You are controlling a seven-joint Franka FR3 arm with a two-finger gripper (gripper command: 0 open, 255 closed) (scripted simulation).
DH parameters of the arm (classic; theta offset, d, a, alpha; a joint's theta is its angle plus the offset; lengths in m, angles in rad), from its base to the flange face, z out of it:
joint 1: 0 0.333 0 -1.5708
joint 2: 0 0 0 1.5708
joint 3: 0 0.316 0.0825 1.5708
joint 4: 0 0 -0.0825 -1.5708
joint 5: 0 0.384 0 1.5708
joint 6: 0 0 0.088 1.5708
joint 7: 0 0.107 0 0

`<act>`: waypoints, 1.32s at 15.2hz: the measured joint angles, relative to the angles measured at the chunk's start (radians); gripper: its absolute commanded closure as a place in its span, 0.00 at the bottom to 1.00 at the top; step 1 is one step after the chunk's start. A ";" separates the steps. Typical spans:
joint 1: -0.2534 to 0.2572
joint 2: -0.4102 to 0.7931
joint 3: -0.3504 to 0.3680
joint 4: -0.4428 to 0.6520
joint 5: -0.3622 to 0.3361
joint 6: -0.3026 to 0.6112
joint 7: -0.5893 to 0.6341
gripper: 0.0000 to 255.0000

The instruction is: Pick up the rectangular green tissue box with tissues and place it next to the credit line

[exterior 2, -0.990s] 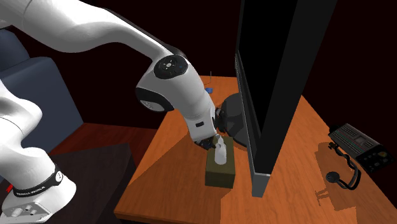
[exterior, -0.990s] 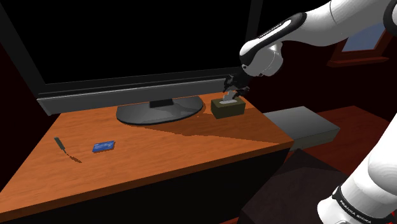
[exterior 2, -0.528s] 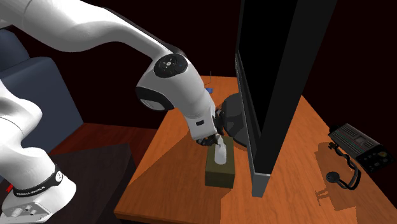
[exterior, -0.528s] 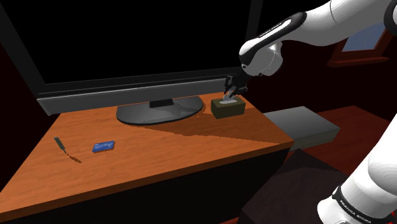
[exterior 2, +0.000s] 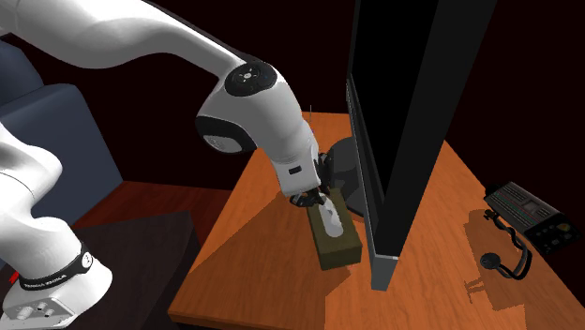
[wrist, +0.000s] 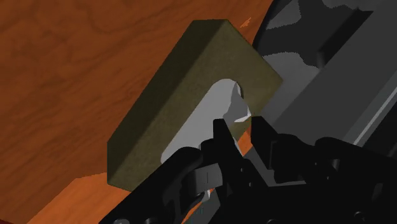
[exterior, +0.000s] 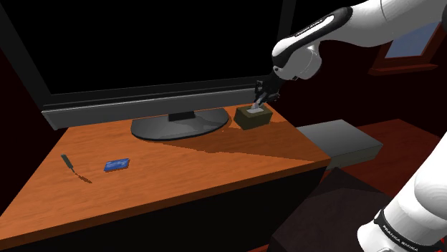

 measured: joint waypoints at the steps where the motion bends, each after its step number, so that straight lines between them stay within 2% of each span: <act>1: -0.001 -0.006 -0.002 0.004 -0.009 -0.010 0.008 1.00; 20: -0.010 -0.109 -0.015 0.130 -0.156 -0.216 0.171 1.00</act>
